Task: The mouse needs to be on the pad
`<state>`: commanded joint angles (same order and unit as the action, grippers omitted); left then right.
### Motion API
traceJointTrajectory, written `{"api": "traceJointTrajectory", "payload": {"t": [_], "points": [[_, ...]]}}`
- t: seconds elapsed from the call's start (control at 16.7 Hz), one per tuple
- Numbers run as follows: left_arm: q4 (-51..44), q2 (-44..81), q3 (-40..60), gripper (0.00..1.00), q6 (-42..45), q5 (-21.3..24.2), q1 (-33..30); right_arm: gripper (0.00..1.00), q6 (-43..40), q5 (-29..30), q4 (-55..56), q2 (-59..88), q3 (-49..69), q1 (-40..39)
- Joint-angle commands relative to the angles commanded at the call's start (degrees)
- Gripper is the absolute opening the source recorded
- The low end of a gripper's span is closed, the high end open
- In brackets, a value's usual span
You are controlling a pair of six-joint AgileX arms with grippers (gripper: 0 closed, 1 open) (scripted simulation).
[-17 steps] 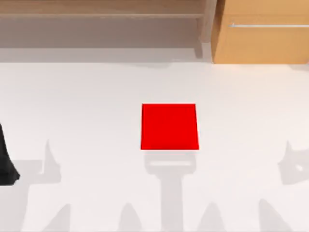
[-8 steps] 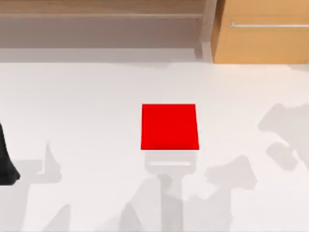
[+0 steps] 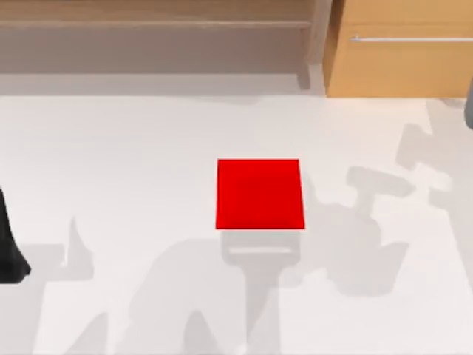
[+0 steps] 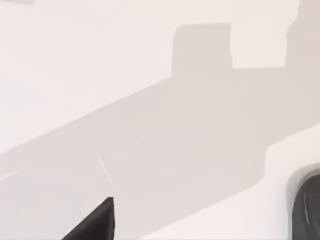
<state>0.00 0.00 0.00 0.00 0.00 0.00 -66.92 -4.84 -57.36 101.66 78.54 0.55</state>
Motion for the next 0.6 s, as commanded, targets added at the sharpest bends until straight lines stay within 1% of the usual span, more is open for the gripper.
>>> {"api": "traceJointTrajectory", "payload": {"t": [0.3,0.6], "points": [[0.0,0.0,0.0,1.00,0.0,0.0,0.0,1.00,-10.2,2.4,-9.8,15.5,17.1,5.6],[0.0,0.0,0.0,1.00,0.0,0.0,0.0,1.00,-15.2,4.6,-14.9,22.5,27.7,10.4]]}}
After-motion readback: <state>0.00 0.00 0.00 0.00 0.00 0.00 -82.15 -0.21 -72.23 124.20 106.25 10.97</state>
